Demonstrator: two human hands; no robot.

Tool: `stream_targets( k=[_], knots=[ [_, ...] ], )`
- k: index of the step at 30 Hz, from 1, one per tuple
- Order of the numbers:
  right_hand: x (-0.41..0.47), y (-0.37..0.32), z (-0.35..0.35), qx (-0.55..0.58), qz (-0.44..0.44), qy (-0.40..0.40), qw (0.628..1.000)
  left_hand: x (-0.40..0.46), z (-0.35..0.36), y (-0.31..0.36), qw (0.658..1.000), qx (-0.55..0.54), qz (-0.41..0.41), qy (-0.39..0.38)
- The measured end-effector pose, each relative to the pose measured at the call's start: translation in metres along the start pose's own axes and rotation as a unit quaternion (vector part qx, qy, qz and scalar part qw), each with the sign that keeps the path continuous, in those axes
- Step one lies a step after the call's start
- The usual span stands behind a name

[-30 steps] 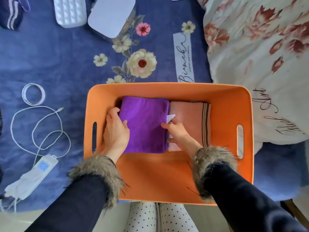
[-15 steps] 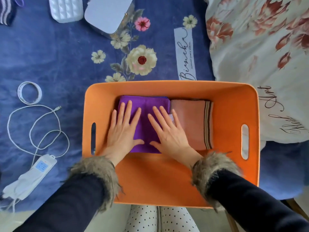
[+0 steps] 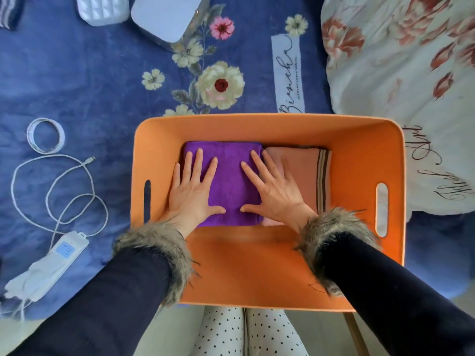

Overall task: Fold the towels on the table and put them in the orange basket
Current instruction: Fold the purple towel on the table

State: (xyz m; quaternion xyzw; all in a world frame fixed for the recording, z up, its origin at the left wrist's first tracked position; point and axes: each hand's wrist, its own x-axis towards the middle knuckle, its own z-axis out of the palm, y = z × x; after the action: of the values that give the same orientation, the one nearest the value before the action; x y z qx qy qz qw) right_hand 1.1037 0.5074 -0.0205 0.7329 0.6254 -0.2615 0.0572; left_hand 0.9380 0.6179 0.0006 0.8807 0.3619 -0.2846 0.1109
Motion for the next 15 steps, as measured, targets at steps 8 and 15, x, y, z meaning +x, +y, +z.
stream_targets(
  k=[8, 15],
  knots=[
    [-0.082, -0.013, -0.083, 0.104, 0.080, 0.066, 0.989, -0.071, -0.061, 0.021, 0.985, -0.154, 0.043, 0.059],
    [-0.194, -0.038, -0.156, 0.157, 0.191, 0.193, 0.949, -0.136, -0.139, 0.053, 0.947, -0.240, 0.121, 0.178]
  ],
)
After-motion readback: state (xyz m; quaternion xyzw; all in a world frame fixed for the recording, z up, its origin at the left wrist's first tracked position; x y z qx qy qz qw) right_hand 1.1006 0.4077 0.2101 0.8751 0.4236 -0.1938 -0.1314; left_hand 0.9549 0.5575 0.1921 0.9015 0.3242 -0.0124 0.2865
